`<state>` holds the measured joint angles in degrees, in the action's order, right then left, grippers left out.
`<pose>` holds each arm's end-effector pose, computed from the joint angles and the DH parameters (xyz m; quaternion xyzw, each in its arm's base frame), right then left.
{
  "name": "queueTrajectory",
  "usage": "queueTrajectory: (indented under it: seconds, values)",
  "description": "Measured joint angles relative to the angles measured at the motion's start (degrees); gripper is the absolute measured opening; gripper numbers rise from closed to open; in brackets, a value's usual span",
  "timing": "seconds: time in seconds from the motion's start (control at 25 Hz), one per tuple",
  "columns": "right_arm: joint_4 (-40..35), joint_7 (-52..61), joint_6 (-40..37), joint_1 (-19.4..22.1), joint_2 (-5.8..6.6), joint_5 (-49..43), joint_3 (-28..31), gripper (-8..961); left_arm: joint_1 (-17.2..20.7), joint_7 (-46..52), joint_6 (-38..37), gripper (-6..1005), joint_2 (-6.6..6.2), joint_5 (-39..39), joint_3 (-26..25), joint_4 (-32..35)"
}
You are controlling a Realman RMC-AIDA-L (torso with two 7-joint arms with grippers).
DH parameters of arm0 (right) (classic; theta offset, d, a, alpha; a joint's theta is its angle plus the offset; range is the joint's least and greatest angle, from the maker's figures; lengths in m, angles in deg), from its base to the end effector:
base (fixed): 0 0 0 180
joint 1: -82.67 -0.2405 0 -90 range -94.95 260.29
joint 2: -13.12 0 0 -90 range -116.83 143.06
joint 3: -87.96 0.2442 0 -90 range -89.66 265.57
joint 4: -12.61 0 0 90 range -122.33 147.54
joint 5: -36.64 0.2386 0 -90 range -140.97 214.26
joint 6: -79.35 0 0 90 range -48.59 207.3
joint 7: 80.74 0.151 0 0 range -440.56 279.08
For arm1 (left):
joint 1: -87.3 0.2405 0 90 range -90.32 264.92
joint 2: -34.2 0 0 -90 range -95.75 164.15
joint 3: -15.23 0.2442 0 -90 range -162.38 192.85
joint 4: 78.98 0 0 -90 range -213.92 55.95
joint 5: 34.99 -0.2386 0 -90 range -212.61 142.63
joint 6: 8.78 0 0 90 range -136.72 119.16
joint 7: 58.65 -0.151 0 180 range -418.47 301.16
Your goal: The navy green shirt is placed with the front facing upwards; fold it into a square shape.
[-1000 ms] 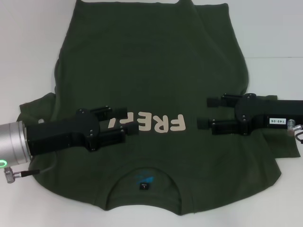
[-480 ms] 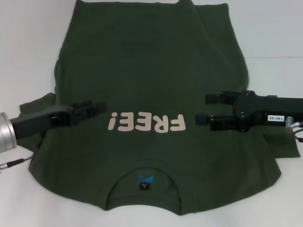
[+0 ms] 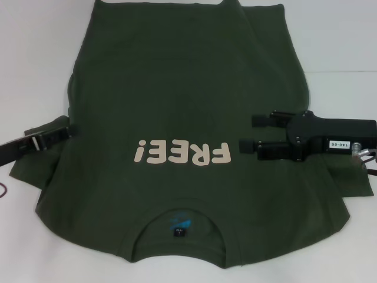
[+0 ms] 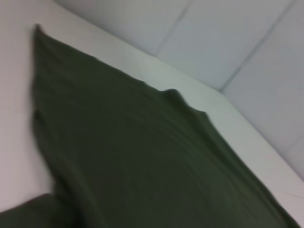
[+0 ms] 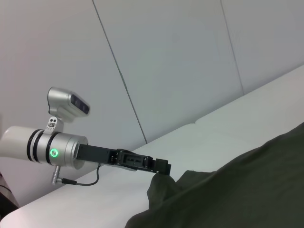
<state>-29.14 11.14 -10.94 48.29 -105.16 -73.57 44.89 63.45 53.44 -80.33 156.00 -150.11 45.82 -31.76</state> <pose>0.2235 0.3772 0.0159 -0.9284 0.2403 0.2660 0.0974 -0.3341 0.3637 0.0533 -0.7537 -0.5169 -0.2812 0.2926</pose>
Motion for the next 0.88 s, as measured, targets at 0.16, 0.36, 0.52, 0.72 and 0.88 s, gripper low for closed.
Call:
queueTrajectory:
  seconds: [0.16,0.36,0.52,0.72,0.88]
  values:
    - [0.0,0.4,0.0,-0.4,0.00,0.0,0.0,925,0.5,0.1,0.7,676,-0.26,-0.7,-2.6,0.1]
    - [0.0,0.5,0.1,-0.8,-0.09,0.0,0.0,925,1.0,0.2,1.7,676,-0.46,-2.5,-5.1,0.5]
    - [0.0,0.5,0.1,-0.9,-0.24,0.0,0.0,925,1.1,0.2,4.2,675,-0.56,-4.1,-5.9,0.6]
    - [0.0,0.5,0.1,-1.0,-0.27,0.0,0.0,925,1.2,0.2,6.9,675,-0.58,-4.9,-6.2,0.4]
    - [0.0,0.5,0.1,-0.8,-0.27,0.0,0.0,925,1.2,-0.1,8.8,674,-0.36,-5.2,-5.1,-0.3]
